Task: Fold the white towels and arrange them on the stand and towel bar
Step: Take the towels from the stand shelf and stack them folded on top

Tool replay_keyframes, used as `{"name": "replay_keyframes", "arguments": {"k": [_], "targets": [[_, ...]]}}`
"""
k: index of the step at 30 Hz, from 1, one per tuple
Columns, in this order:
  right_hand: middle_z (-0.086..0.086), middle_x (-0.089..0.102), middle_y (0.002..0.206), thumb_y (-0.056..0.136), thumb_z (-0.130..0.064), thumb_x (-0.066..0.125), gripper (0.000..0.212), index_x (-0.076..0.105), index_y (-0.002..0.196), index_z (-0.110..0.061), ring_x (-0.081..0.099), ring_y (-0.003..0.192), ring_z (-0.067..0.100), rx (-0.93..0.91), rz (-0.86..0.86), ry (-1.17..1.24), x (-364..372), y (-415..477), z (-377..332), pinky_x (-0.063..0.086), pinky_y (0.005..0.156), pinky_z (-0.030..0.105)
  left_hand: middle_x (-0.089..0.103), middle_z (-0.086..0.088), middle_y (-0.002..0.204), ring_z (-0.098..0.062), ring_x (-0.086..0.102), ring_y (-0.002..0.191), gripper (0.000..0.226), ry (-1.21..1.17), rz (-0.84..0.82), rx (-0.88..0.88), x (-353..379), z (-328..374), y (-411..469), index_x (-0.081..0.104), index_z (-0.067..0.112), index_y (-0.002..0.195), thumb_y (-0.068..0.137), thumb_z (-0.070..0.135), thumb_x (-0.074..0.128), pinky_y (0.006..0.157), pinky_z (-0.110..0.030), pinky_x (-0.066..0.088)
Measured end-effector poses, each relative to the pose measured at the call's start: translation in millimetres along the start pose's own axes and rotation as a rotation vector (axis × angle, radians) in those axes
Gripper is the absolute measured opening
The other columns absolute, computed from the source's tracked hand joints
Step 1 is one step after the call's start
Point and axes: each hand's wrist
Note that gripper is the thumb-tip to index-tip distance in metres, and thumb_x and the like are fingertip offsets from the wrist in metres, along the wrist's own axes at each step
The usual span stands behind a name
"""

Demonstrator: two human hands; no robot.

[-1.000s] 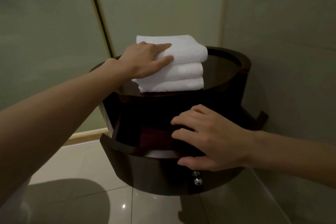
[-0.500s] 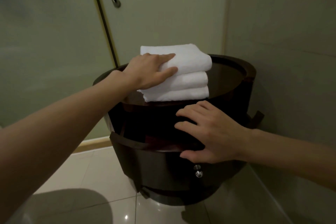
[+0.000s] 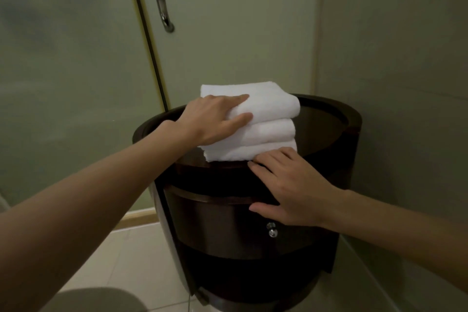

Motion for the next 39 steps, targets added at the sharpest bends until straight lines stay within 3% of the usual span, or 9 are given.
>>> {"name": "replay_keyframes", "arguments": {"k": [11, 20, 39], "targets": [[0.010, 0.061, 0.101, 0.077, -0.051, 0.067, 0.058, 0.066, 0.109, -0.003, 0.058, 0.089, 0.027, 0.041, 0.069, -0.029, 11.9, 9.5, 0.5, 0.049, 0.078, 0.042, 0.056, -0.002, 0.136, -0.029, 0.052, 0.121, 0.068, 0.013, 0.022, 0.004, -0.8, 0.6, 0.8, 0.040, 0.037, 0.141, 0.082, 0.068, 0.026, 0.089, -0.039, 0.044], [0.008, 0.059, 0.087, 0.069, -0.040, 0.079, 0.043, 0.067, 0.092, -0.006, 0.056, 0.080, 0.025, 0.072, 0.223, 0.003, 26.6, 15.6, 0.3, 0.046, 0.072, 0.038, 0.056, -0.002, 0.136, -0.029, 0.053, 0.121, 0.068, -0.001, 0.037, 0.002, -1.3, 3.1, -1.9, 0.042, 0.036, 0.140, 0.081, 0.067, 0.028, 0.089, -0.038, 0.043], [0.005, 0.058, 0.081, 0.068, -0.039, 0.079, 0.039, 0.066, 0.090, -0.010, 0.054, 0.074, 0.021, 0.045, 0.328, -0.136, 42.2, 16.8, -1.8, 0.036, 0.074, 0.034, 0.055, 0.003, 0.138, -0.025, 0.051, 0.123, 0.068, -0.017, 0.021, -0.017, 0.6, 2.3, -1.8, 0.041, 0.038, 0.140, 0.081, 0.068, 0.028, 0.093, -0.039, 0.044]]}}
Point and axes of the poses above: each hand's wrist, its own y-axis towards the middle knuckle, its own x-axis out of the palm, z = x × y
